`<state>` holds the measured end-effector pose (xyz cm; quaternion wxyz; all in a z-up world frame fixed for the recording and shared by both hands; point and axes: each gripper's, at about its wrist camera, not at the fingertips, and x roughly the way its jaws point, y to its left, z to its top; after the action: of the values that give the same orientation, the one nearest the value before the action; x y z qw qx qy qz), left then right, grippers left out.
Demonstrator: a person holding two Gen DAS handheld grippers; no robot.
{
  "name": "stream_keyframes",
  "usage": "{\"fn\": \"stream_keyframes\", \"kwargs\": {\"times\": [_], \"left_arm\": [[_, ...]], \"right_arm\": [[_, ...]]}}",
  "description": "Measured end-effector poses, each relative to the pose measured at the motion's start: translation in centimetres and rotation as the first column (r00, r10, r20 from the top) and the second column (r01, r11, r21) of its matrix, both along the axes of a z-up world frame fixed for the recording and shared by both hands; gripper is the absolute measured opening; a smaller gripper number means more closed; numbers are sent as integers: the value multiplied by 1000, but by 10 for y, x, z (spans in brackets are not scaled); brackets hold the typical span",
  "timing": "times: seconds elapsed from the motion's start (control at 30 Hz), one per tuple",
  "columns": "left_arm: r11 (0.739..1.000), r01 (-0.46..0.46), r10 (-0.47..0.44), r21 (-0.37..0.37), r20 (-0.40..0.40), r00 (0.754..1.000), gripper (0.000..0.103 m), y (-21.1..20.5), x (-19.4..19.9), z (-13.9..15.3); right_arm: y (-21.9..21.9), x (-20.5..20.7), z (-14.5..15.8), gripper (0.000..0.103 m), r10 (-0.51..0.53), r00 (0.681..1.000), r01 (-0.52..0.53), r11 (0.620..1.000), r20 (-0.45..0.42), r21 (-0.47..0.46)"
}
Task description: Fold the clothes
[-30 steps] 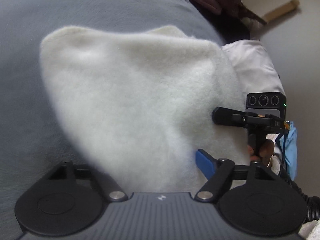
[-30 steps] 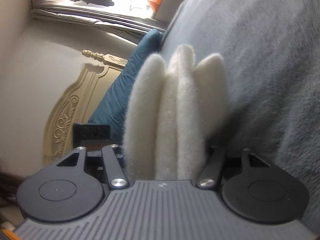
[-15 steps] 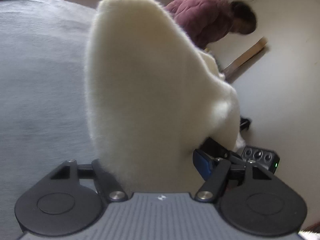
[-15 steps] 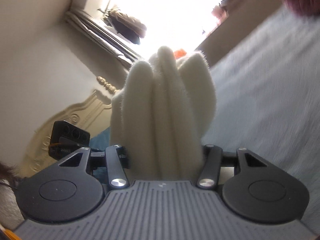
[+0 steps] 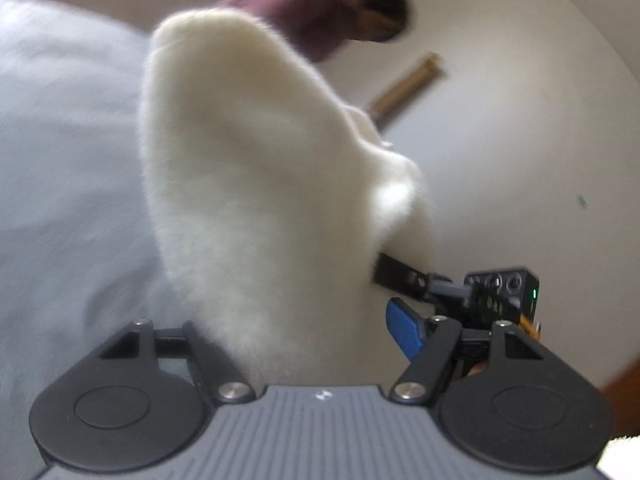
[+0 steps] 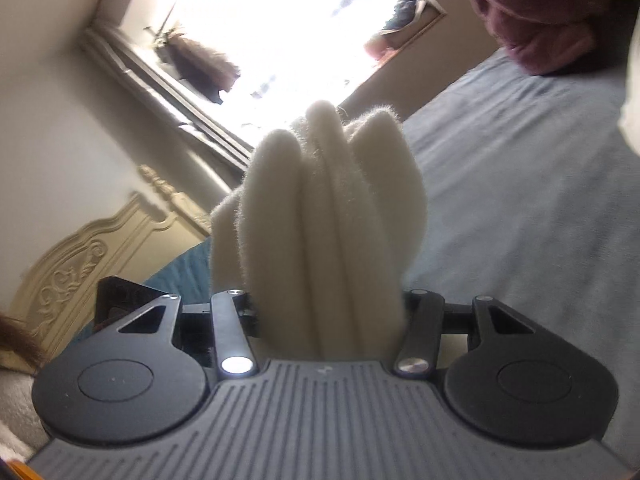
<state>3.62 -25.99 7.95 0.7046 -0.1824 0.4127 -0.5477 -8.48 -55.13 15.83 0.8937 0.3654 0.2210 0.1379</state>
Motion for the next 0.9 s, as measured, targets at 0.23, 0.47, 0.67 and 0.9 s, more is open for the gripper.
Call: {"fn": "stream_keyframes", "kwargs": {"times": [0.23,0.47,0.67,0.9], "left_arm": [[981,129,-111,-147,127,986,72,-56,-30,49],[891,365,-311,-271,222,924,72,-154,-86,89],[818,439,-450,-372,60,891,73,-224,-145,49],[840,444,-506,-311,-156,848,73,-272,-194,-22]], "right_arm": [[-27,-59,75,49,-81,995,91,975,55,-205],[-75,-143,182,49,-169,986,149,877,-2,-457],[-109,-230,204,49,-259,960,158,820,-110,-550],[-163,-288,126,50,-304,894,110,861,-328,-497]]}}
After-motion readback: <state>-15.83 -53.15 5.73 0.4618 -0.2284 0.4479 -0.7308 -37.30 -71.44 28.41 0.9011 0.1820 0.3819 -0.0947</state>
